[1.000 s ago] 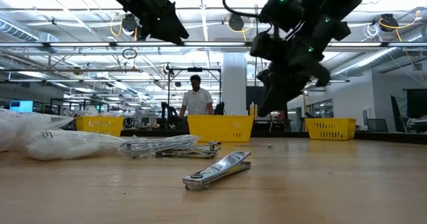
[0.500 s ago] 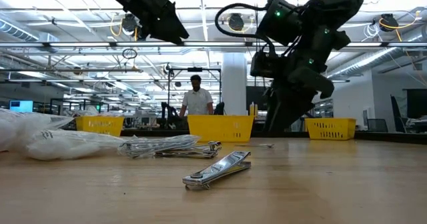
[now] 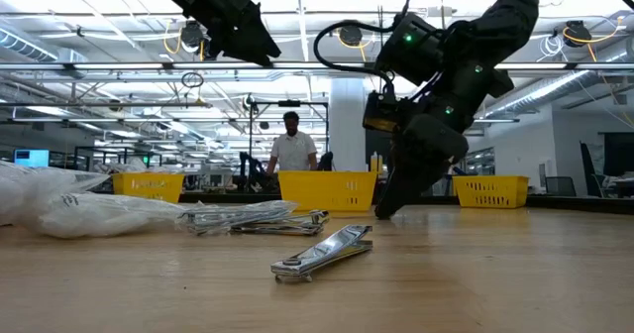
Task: Pick & Place Travel size toiletries
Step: Put the nail cutter into the top middle yellow bin
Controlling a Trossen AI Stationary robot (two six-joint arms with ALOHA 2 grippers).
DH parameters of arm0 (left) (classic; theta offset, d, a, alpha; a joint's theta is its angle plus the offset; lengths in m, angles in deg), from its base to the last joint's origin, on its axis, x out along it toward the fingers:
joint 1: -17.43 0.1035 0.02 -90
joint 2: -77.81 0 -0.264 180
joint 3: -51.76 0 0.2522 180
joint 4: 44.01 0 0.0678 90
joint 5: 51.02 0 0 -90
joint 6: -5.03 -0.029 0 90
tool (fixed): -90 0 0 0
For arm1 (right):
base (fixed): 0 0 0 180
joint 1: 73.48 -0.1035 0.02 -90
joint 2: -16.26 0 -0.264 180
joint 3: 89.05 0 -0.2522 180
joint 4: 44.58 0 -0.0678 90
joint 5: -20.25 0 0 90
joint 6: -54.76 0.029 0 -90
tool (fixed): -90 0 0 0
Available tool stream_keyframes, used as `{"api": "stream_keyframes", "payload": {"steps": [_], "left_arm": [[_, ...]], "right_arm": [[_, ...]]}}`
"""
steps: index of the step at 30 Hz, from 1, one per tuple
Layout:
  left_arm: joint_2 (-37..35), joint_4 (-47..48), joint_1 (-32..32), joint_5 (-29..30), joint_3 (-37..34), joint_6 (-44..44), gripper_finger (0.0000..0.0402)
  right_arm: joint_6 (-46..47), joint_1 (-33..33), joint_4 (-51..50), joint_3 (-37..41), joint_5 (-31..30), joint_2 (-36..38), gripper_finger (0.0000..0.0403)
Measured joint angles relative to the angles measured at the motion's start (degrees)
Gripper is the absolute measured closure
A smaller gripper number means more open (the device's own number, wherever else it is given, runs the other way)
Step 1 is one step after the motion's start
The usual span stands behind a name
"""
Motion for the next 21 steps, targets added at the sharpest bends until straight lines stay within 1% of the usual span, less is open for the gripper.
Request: {"api": "stream_keyframes", "payload": {"steps": [5,6,13,15,17,21], "left_arm": [[0.0,0.0,0.0,0.0,0.0,0.2,0.0192],[0.0,0.0,0.0,0.0,0.0,0.2,0.0192],[0.0,0.0,0.0,0.0,0.0,0.2,0.0192],[0.0,0.0,0.0,0.0,0.0,0.2,0.0192],[0.0,0.0,0.0,0.0,0.0,0.3,0.0192],[0.0,0.0,0.0,0.0,0.0,0.3,0.0192]], "right_arm": [[-0.7,0.0,-1.2,0.1,0.4,-1.1,0.0383],[-1.1,-0.1,-1.2,0.4,0.6,-1.2,0.0392],[-2.4,-0.3,-1.0,1.6,2.0,-1.2,0.0403],[-2.9,-0.9,-0.9,1.6,1.0,-1.2,0.0403],[-4.0,-1.6,-0.6,1.6,-1.3,-1.0,0.0403],[-4.3,-2.2,1.1,1.6,-2.0,-0.7,0.0403]]}}
